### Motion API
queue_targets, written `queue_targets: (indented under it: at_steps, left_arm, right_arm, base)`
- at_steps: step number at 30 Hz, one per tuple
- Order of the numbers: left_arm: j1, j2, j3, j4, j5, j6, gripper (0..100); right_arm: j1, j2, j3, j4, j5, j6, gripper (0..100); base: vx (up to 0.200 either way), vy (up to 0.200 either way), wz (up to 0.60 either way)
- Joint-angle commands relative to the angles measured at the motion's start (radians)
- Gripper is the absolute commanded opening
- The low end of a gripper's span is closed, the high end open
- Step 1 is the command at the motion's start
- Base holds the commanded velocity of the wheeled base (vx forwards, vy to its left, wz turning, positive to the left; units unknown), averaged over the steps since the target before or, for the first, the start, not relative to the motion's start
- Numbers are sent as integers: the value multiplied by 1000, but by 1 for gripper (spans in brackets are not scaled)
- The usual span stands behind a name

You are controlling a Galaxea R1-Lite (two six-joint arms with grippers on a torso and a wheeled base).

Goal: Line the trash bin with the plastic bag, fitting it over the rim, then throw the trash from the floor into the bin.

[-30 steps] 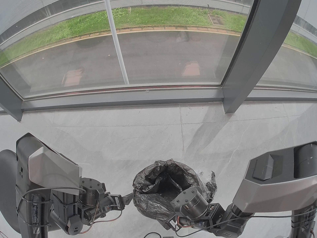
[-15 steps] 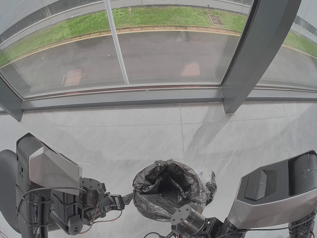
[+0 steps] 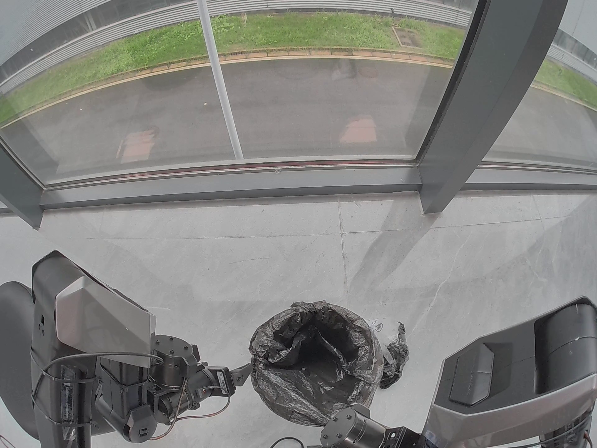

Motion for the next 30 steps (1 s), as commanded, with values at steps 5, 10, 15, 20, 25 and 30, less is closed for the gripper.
queue_targets:
  at_steps: [5, 10, 15, 20, 25, 30]
  left_arm:
    - [0, 2, 1, -1, 0, 0, 100]
    - [0, 4, 1, -1, 0, 0, 100]
    - [0, 4, -1, -1, 0, 0, 100]
    - [0, 7, -2, -1, 0, 0, 100]
    - [0, 13, -2, -1, 0, 0, 100]
    - [0, 10, 1, -1, 0, 0, 100]
  right_arm:
    - [15, 23, 11, 2, -1, 6, 100]
    - [18, 28, 18, 2, -5, 9, 100]
    - [27, 31, 22, 2, -12, 8, 100]
    - [32, 32, 31, 0, -17, 9, 100]
    - [30, 54, 25, -24, -15, 8, 100]
    - [29, 58, 33, -132, -15, 11, 100]
  base:
    - [0, 0, 0]
    - [0, 0, 0]
    - [0, 0, 0]
    - [0, 0, 0]
    - [0, 0, 0]
    - [0, 0, 0]
